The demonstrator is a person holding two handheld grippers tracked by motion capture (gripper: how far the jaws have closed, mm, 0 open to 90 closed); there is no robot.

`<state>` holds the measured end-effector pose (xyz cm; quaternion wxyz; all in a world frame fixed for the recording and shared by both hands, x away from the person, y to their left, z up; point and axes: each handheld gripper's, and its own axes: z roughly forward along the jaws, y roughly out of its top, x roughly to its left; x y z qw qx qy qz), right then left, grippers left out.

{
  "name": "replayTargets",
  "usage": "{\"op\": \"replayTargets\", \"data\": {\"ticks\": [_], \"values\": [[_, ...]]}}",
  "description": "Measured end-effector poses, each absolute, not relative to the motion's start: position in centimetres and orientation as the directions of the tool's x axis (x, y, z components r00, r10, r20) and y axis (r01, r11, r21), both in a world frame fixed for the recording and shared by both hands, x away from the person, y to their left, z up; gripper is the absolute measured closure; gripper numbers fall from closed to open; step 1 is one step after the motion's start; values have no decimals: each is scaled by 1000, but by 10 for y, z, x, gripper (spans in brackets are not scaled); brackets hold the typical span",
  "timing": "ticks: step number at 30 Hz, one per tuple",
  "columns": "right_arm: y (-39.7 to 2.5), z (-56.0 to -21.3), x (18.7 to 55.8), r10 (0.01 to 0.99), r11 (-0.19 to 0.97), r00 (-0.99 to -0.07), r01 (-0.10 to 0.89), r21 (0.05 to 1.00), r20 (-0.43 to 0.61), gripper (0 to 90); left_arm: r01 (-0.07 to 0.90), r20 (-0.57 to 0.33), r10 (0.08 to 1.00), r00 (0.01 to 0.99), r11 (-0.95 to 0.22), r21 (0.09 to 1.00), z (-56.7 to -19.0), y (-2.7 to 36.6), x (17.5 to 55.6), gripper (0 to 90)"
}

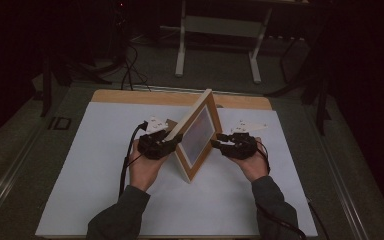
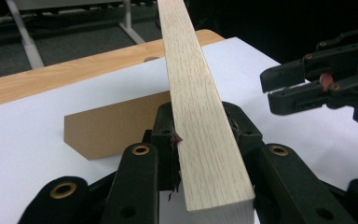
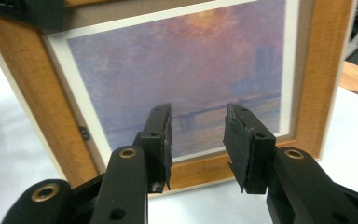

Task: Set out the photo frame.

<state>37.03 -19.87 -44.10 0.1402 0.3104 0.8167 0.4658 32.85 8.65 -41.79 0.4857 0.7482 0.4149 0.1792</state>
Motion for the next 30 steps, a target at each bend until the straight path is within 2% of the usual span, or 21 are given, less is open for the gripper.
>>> {"op": "replayTargets", "data": {"ticks": [21, 30], "values": [[-206, -432, 387, 702, 352, -711, 387, 852, 33, 577, 415, -168, 632, 756, -265, 871, -418, 123, 356, 717], [-215, -432, 403, 761, 308, -648, 419, 854, 44, 543, 392, -170, 563, 809, -301, 869, -418, 136, 368, 718]]}}
